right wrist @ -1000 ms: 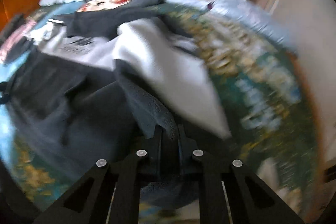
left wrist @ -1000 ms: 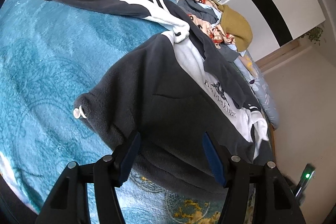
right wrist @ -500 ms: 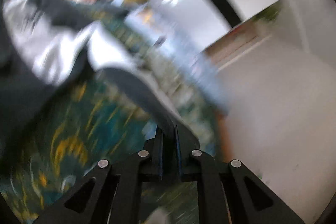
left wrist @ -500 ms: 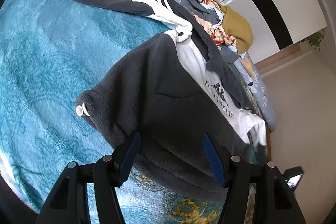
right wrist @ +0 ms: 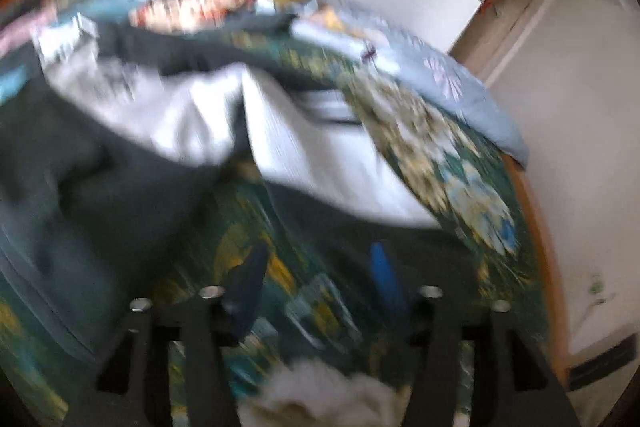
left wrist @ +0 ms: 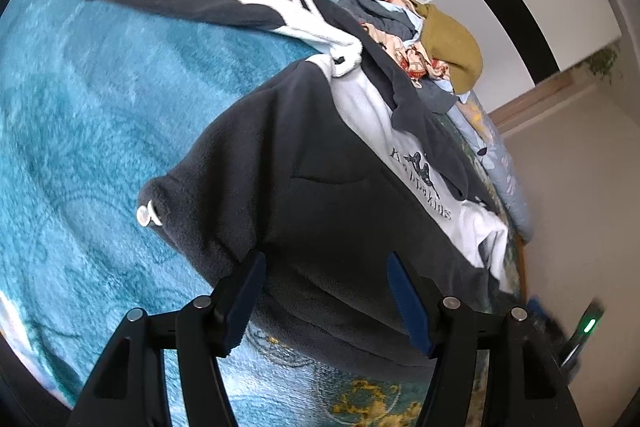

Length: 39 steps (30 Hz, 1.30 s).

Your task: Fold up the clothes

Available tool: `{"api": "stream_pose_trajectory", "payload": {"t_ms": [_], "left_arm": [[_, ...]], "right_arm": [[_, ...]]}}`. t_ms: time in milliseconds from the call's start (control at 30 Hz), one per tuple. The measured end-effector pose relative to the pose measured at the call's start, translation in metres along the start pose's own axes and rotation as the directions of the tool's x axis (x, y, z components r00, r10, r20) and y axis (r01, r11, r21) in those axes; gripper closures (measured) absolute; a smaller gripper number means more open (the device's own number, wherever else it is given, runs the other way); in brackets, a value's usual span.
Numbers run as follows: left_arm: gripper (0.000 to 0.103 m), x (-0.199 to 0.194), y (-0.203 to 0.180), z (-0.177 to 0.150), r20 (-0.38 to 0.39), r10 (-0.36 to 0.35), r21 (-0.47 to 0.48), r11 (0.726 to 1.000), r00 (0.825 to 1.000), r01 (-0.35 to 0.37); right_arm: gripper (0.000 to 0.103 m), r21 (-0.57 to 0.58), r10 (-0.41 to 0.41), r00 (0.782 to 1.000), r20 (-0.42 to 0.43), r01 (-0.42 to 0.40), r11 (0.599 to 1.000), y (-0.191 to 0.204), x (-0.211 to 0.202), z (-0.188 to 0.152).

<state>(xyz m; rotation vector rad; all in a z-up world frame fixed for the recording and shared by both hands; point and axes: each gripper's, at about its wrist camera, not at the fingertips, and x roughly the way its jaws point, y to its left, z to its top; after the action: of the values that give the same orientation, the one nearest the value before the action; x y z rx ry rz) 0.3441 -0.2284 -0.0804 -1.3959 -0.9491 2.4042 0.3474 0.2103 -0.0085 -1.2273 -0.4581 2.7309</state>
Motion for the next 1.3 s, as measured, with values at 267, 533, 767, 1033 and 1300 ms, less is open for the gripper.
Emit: {"api": "stream_pose_trajectory", "payload": {"t_ms": [267, 533, 767, 1033, 1300], "left_arm": [[0.035, -0.017, -0.003, 0.013, 0.053, 0.02, 0.043, 0.999, 0.998, -0.022], [0.033, -0.024, 0.016, 0.026, 0.072, 0.032, -0.013, 0.999, 0.997, -0.032], [0.033, -0.012, 0.009, 0.03, 0.045, 0.023, 0.005, 1.0, 0.999, -0.023], [0.033, 0.0, 0.016, 0.04, 0.017, 0.023, -0.031, 0.999, 1.0, -0.023], [0.033, 0.003, 0.022, 0.053, 0.022, 0.026, -0.052, 0.998, 0.999, -0.025]], "right_arm": [[0.045, 0.238, 0.477, 0.876, 0.065, -0.478, 0.846, 0.059, 0.055, 0.09], [0.045, 0.598, 0.668, 0.742, 0.06, -0.563, 0.571, 0.052, 0.15, 0.123], [0.046, 0.718, 0.756, 0.648, 0.094, -0.57, 0.399, 0.04, 0.187, 0.127], [0.09, 0.76, 0.791, 0.593, 0.149, -0.581, 0.293, 0.024, 0.211, 0.151], [0.092, 0.806, 0.738, 0.607, 0.294, -0.573, 0.149, -0.013, 0.254, 0.203]]}}
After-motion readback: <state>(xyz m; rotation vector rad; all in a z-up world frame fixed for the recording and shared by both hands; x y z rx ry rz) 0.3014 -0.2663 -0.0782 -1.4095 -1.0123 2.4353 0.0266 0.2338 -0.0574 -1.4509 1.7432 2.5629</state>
